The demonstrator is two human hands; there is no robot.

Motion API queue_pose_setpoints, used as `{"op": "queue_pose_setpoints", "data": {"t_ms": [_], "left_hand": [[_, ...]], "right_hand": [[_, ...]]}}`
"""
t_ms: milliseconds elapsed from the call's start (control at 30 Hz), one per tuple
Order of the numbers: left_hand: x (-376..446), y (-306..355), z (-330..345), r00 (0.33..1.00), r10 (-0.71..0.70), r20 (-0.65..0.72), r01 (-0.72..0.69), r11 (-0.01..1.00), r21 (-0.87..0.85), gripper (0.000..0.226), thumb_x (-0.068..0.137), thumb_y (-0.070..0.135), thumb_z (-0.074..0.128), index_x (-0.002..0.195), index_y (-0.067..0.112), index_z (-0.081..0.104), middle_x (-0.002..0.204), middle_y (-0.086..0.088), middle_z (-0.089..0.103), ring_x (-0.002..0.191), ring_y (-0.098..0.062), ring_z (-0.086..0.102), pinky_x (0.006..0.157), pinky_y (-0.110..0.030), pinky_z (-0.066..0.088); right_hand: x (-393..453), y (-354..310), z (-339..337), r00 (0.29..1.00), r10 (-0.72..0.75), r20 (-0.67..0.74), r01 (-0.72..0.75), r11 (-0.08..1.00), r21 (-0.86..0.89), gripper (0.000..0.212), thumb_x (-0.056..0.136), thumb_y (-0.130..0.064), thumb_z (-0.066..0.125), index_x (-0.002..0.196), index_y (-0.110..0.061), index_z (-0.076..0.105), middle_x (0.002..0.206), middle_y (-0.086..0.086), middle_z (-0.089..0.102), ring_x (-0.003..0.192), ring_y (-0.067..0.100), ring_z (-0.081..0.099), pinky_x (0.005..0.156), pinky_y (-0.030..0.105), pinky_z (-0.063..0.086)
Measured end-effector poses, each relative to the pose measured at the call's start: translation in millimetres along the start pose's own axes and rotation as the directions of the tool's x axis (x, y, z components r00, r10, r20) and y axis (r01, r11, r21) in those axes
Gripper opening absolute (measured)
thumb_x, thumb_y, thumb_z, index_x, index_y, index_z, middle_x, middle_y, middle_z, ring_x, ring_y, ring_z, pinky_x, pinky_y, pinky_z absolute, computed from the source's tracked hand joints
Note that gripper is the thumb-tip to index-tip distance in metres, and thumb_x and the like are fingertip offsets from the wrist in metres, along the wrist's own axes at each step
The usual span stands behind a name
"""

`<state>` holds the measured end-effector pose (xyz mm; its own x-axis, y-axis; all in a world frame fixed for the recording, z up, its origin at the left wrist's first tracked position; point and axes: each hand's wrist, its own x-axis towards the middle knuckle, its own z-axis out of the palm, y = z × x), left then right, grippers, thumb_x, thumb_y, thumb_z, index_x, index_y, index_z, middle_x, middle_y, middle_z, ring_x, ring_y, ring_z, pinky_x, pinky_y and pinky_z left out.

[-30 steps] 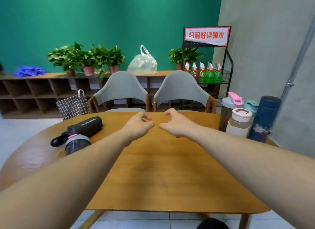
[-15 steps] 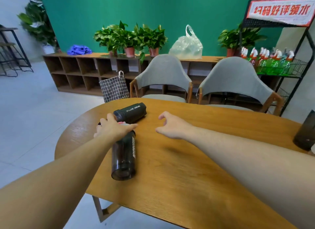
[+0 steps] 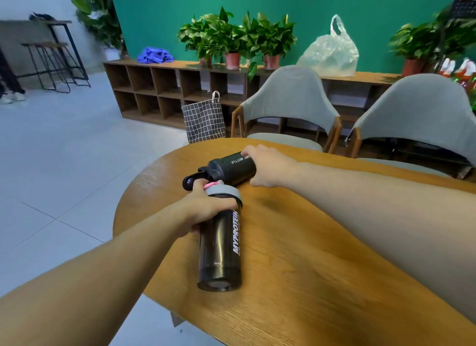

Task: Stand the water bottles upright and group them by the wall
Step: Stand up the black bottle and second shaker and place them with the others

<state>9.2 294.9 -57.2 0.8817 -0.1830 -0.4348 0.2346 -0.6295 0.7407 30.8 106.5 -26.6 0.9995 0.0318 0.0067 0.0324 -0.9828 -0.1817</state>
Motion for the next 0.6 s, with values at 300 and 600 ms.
{"op": "queue_pose_setpoints", "data": {"t_ms": [300, 600], "left_hand": [[11.2, 0.0, -43.4, 0.999, 0.043, -0.003, -0.043, 0.998, -0.036, 0.083, 0.078, 0.039, 0.080, 0.144, 0.040, 0.030, 0.110, -0.009, 0.066, 0.092, -0.023, 0.065, 0.081, -0.040, 0.058], [16.3, 4.8, -39.7, 0.993, 0.115, -0.001, -0.115, 0.992, -0.057, 0.095, 0.062, 0.043, 0.082, 0.142, 0.045, 0.031, 0.114, -0.003, 0.068, 0.100, -0.024, 0.070, 0.086, -0.044, 0.059]], "right_hand": [[70.2, -15.6, 22.1, 0.959, -0.209, 0.189, 0.250, 0.941, -0.228, 0.095, 0.076, -0.038, 0.078, 0.152, -0.033, 0.022, 0.159, -0.002, 0.028, 0.148, 0.030, 0.017, 0.116, 0.060, 0.014], [77.0, -14.9, 39.2, 0.967, -0.249, 0.052, 0.253, 0.924, -0.286, 0.097, 0.062, -0.045, 0.084, 0.142, -0.023, 0.033, 0.135, 0.005, 0.046, 0.121, 0.028, 0.046, 0.095, 0.044, 0.042]]}}
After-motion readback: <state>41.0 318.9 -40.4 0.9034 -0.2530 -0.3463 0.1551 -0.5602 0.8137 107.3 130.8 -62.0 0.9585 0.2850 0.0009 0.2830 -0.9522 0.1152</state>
